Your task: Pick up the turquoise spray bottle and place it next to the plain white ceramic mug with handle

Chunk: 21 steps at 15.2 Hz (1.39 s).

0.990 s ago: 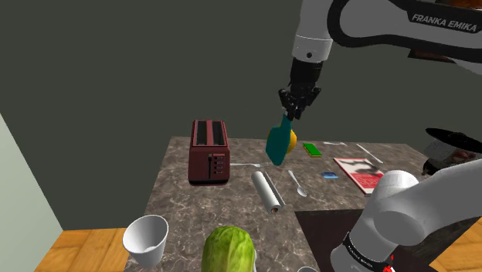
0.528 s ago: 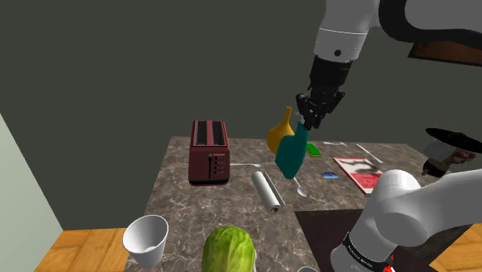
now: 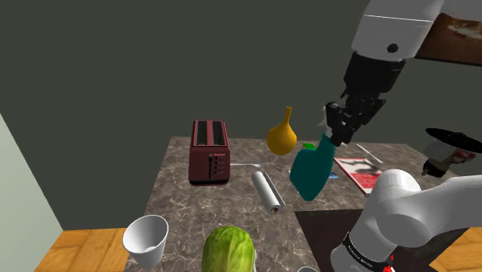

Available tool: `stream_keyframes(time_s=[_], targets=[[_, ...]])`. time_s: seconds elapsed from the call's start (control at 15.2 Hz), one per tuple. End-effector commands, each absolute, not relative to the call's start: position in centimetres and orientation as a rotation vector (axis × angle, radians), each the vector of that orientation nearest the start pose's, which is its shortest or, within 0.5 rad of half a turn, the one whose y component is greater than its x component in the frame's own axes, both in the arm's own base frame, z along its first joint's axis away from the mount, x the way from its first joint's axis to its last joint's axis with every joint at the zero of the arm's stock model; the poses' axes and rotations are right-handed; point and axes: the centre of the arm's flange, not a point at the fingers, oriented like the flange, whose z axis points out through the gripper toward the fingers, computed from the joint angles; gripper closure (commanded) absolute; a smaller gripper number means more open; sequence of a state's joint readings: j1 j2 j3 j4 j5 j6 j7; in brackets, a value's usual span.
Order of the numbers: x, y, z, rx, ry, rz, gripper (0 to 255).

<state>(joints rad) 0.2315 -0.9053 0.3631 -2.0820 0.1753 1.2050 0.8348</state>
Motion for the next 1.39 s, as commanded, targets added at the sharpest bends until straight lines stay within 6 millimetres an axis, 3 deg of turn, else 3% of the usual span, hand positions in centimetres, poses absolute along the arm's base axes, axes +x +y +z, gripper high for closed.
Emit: stream_keyframes(time_s=[0.0,1.06,1.12,1.32], targets=[[12.6,22.8,68.9,-3.204,0.504,-0.098,255],[-5.3,33.5,72.6,-3.204,0.504,-0.098,255],[-7.2,34.7,73.0,-3.204,0.504,-0.098,255],[-7.2,34.7,71.4,-3.204,0.504,-0.098,255]])
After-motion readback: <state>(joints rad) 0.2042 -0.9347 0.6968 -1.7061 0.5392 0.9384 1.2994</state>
